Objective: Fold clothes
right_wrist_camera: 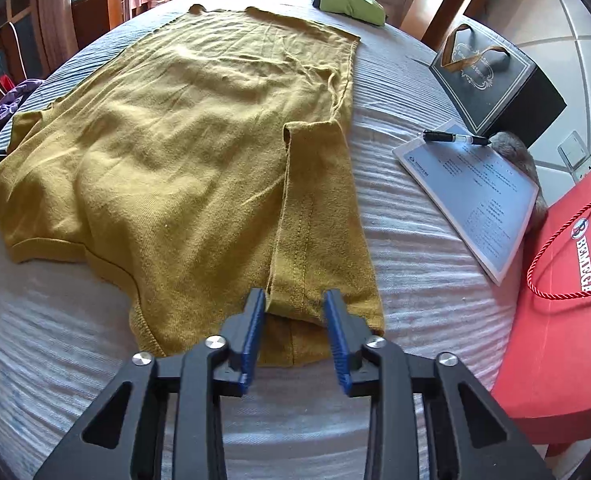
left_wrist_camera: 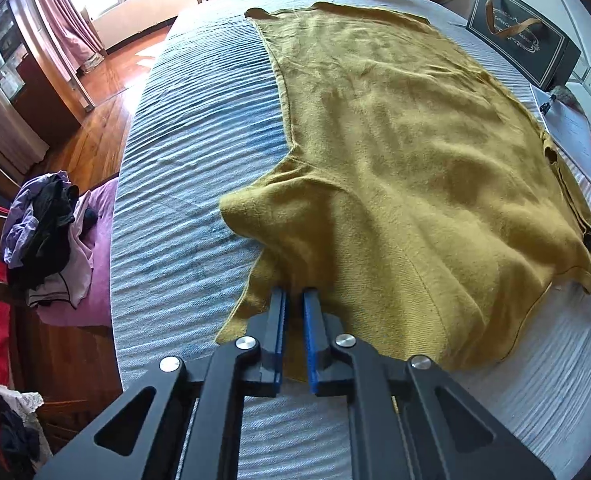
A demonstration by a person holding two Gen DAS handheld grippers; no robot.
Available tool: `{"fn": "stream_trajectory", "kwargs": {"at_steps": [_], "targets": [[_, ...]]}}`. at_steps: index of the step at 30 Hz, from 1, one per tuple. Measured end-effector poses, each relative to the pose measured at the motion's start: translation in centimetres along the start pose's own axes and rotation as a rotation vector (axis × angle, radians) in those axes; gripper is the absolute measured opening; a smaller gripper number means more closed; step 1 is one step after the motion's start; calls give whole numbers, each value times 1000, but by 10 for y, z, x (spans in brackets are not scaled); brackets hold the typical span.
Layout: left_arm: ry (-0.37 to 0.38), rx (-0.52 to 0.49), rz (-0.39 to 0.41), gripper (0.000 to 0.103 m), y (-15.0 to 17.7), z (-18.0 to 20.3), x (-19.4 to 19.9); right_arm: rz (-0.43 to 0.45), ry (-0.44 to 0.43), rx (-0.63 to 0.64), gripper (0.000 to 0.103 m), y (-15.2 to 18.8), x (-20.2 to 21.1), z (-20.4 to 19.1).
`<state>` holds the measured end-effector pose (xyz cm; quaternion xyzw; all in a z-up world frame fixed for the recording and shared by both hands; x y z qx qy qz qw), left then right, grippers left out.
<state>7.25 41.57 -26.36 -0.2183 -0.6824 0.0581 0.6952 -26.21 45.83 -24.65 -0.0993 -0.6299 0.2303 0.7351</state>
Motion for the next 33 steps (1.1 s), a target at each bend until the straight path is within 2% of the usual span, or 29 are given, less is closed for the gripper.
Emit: {"fn": "stream_trajectory", "kwargs": {"at_steps": [2,5,7,8,12,13,15,17,18,24,27,33], "targets": [[-2,31,-6,5,1,-12,1,35,-43,-115,8,-3,7,17],[-31,45,-11,5,4,-27,3,96,-118,-319,8,2,23,50],[-57,56,-12,6,5,-37,1,91,-134,-440,8,11,22,73],[-48,66,-12,10,5,-40,1,71,-128,-494,8,15,18,84],[-3,73,1,10,1,-40,11,5,-114,-645,9,29,1,109],[9,67,6,11,0,-38,15,10,-110,-651,10,30,3,109],[32,56,12,17,-1,-34,21,36,-100,-637,18,29,10,105],[51,58,14,33,-2,-31,23,51,-88,-618,29,27,16,102],[50,59,21,35,-2,-30,24,53,-85,-614,29,26,18,101],[52,127,8,38,0,-36,10,41,-113,-633,30,32,15,100],[27,153,23,38,-3,-36,2,31,-110,-649,30,36,10,102],[5,88,82,40,-19,-27,-3,29,-101,-683,32,29,-1,116]]}}
Point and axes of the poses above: each gripper's, at about its wrist camera, not at the fingertips, and x roughly against the way its jaws point, z to its right, y to its underside, the point moved 5 cm from there along -x, roughly the way its jaws point, and after that the axes turned 1 degree about -y, right-handed, at the moved point
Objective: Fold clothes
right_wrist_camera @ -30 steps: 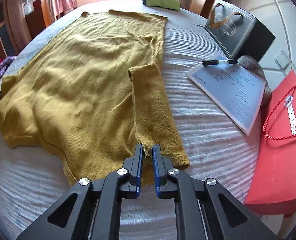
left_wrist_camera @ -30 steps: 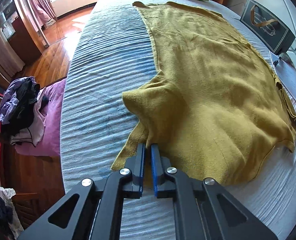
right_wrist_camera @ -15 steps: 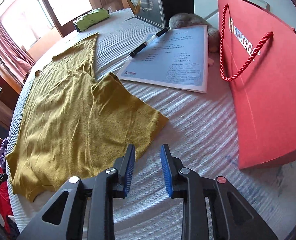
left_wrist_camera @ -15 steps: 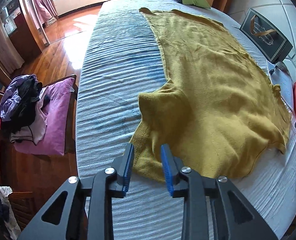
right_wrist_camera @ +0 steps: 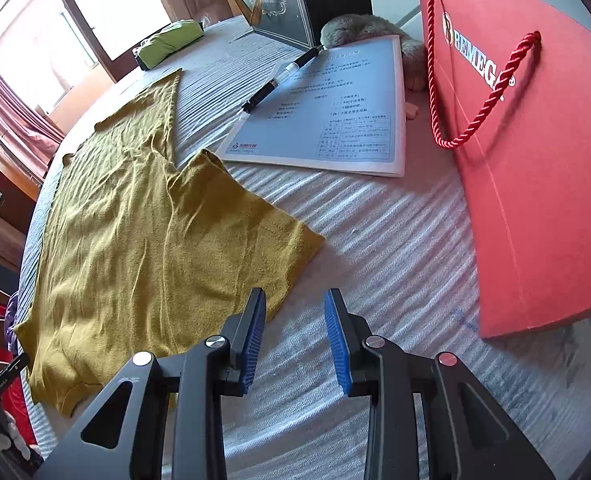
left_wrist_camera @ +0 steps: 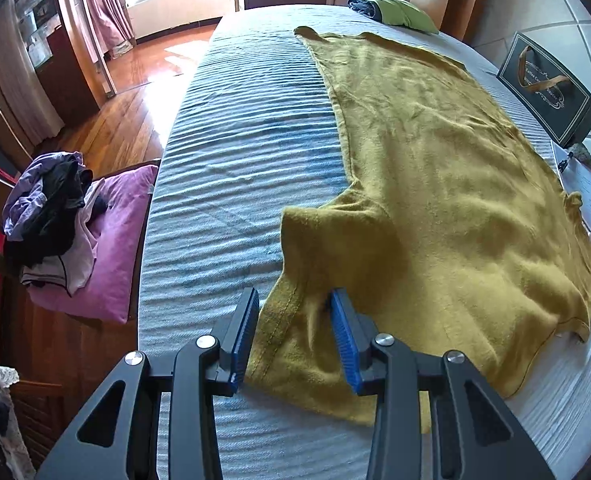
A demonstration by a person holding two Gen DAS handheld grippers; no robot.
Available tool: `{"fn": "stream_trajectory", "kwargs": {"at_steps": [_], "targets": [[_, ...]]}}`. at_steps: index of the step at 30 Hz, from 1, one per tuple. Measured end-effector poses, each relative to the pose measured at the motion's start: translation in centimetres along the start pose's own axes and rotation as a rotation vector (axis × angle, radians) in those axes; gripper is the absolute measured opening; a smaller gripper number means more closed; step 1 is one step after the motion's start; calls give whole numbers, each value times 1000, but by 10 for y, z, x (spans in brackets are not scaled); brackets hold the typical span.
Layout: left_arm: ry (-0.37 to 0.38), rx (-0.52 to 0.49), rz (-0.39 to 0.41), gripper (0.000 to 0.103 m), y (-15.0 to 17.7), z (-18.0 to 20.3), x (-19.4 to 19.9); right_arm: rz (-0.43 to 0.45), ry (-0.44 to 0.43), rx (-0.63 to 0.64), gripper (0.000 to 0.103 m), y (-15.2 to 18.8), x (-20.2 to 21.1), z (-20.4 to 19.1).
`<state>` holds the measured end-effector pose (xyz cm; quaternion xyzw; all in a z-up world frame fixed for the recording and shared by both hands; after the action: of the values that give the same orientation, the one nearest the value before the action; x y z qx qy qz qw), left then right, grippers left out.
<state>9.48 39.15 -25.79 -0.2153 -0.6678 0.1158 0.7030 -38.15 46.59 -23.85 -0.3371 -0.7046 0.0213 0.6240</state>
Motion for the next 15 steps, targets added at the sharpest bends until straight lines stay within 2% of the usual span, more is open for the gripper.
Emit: {"fn": "stream_trajectory", "kwargs": {"at_steps": [2,4,6,7,8,10,12,14,15], "targets": [[12,-19,-18,54,-2,4,-6,-8,10,1,35,-5,-7,0],[14,-40,-39,55,-1,9,-11,-13,16,5,36,-8,-15,-2],[11,-57,-35,50,1,12,-10,-6,56,67,37,-8,-19,-14],[15,-57,-35,37,0,13,-9,-1,78,103,34,-8,-20,-20],[19,-54,-43,15,0,13,-9,4,101,140,15,-7,-22,-27],[15,-44,-62,13,0,11,-8,12,138,170,2,-8,-23,-30],[-18,-46,-62,13,0,6,-8,15,159,119,2,-11,-20,-16],[-38,-63,-65,25,0,4,-8,17,181,68,3,-14,-17,-1],[-24,-62,-70,26,-1,4,-5,18,171,68,6,-13,-13,0]]}}
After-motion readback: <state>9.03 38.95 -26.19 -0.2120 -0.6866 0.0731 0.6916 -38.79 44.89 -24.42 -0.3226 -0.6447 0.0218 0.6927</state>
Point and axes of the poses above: each gripper's, at about its wrist camera, not at the fingertips, and x roughly against the way its jaws point, z to its right, y to its underside, the point moved 5 cm from there along -x, roughly the way its jaws point, and after that the axes turned 1 degree about -y, right-handed, at the moved point
